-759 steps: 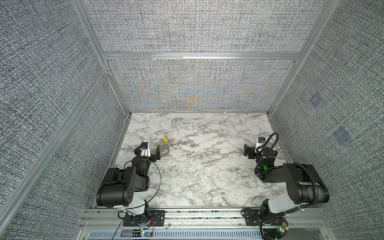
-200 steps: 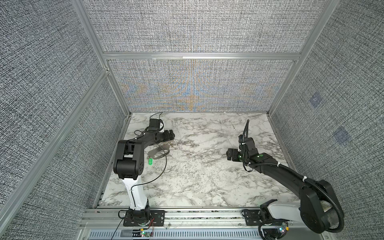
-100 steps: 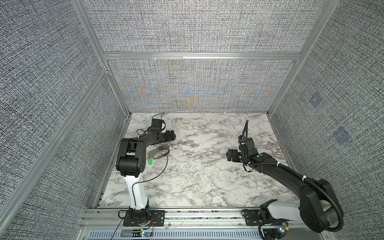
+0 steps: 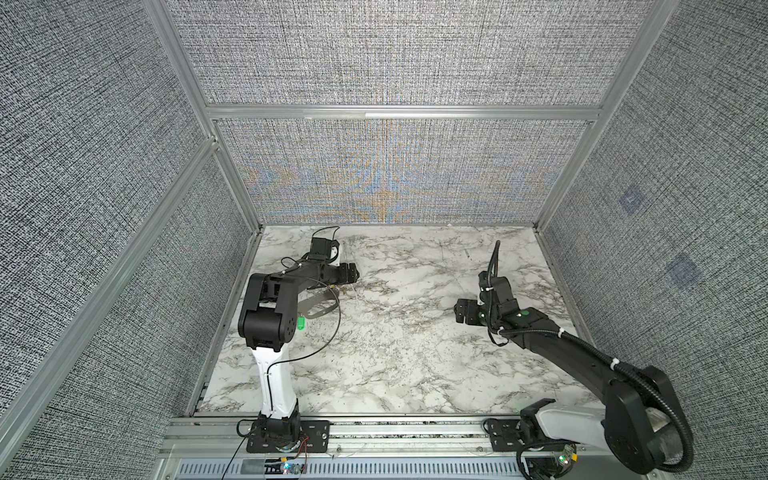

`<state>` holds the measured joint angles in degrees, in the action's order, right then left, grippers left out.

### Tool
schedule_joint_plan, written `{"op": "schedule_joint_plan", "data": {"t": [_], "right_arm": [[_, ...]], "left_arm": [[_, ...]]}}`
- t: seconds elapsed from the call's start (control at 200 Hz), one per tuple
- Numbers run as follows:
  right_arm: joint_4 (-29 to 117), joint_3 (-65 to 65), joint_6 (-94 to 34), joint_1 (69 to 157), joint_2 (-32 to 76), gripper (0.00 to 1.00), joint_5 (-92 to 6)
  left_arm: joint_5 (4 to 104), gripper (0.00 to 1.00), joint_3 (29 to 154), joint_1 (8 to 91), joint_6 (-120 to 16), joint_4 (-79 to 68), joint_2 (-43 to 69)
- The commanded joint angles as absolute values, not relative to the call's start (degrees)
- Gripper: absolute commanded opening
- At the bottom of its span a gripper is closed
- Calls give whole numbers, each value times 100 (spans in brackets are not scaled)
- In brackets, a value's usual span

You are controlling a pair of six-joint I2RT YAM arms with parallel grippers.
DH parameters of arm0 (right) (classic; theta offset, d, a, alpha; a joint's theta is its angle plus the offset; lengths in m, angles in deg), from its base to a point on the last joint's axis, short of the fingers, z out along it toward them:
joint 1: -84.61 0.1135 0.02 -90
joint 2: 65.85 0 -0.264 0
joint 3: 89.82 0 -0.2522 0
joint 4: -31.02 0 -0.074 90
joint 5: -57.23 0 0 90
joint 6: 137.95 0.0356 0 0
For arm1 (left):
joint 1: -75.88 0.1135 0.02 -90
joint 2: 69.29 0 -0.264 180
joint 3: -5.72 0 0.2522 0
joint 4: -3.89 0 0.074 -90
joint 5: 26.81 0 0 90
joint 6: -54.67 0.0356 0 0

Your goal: Remove the keys from the keyring

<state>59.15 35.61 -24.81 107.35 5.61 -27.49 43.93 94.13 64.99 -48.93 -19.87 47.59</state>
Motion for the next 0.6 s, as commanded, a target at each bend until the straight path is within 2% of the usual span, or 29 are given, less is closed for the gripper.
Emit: {"op": "schedule_joint_plan", "data": {"t": [0.0,0.14,0.345,0.43,0.595], "right_arm": [[6026,3607,-2439,10738,509,94,-2680],[6032,3652,-2433,10738,452,94,-2662],[6017,3687,-2432,10738,437,94,-2670],[6002,3712,-2430,10736,460,94,-2686],[5975,3716,-2433,10740,499,94,-2732]], "left_arm": [[4107,90,9363,6379,-4751,-2407,4752],[4188,90,9295,6261,-4700,-2329,4499],[4931,92,9358,6283,-4873,-2257,4000],[5272,92,9606,6321,-5120,-2595,4051],[5317,92,9914,6457,-5261,-2983,4330]]}}
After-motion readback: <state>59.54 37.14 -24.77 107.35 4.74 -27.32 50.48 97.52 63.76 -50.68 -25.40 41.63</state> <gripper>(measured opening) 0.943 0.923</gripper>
